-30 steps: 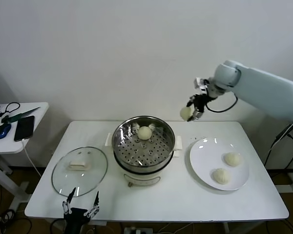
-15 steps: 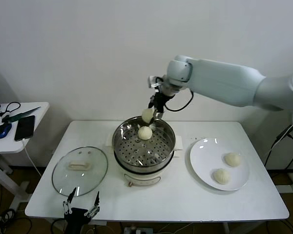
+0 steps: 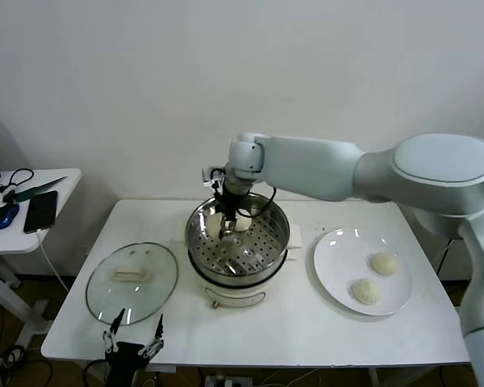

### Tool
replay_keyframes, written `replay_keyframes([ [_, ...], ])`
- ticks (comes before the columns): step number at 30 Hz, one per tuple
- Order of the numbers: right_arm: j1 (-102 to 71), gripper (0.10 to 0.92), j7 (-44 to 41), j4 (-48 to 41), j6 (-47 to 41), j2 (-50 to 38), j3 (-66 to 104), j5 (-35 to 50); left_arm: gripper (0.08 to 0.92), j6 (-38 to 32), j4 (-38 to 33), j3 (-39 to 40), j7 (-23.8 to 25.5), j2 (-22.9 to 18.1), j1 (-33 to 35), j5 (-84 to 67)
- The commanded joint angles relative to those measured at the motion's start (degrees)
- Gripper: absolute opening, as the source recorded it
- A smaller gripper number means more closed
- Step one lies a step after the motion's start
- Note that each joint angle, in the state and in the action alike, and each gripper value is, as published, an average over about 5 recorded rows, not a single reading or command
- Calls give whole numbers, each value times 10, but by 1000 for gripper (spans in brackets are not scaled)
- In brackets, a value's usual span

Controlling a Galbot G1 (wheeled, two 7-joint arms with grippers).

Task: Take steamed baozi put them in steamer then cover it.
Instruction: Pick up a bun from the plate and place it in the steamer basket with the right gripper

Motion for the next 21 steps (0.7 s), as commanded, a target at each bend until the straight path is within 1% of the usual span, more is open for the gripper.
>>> replay_keyframes([
  [1,-32,713,6,-7,-4,25,-5,-7,823,-1,2,-1,0,0,0,1],
  [7,-38,729,9,-12,-3,23,-3,-14,823,-1,6,-3,-1,0,-1,1],
  [12,-37,802,10,-11,-5,18,2,-16,823,-1,8,-3,-2,0,-2,1],
  [14,-32,817,5,-9,-4,12,6,-16,823,-1,9,-4,-2,0,-1,1],
  [21,26,823,-23,28,12,-42,15,-25,823,0,8,-4,-2,1,-1,1],
])
